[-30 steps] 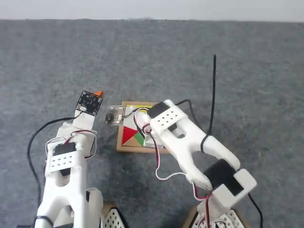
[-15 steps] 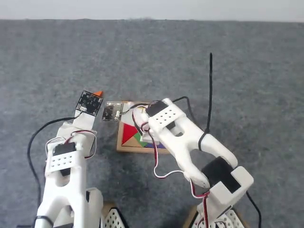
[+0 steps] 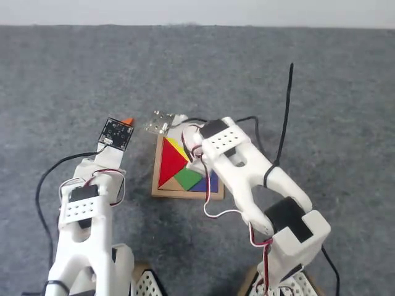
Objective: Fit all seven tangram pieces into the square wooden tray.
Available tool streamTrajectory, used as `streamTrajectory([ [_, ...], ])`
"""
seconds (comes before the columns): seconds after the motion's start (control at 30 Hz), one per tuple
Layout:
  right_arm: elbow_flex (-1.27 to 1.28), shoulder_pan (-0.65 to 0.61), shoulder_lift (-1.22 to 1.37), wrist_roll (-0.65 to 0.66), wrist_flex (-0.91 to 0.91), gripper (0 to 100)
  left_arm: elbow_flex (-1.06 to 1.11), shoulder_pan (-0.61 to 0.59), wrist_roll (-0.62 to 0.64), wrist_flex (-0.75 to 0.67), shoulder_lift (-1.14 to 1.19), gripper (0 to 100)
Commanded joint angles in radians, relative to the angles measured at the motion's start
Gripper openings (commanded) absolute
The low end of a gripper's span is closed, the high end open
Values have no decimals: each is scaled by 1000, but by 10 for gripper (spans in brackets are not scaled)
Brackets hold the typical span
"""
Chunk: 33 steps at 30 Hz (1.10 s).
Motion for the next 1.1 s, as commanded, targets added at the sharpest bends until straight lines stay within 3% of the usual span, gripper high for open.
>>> streamTrajectory([
  [0.0,-91,12,-8,-31,25,8,-8,0,-9,-21,-34,15],
  [0.17,-150,39,-28,6,99,43,-8,0,-9,-21,-34,15],
  [0.33,-158,36,-81,232,286,227,-8,0,-9,-21,-34,15],
  [0.43,-81,36,-128,351,314,247,-8,0,-9,-21,-34,15],
  [0.53,41,10,-188,422,283,247,-8,0,-9,-21,-34,15],
  [0.7,213,-5,-249,428,90,250,-8,0,-9,-21,-34,15],
  [1.07,216,-39,-125,430,-33,248,-8,0,-9,-21,-34,15],
])
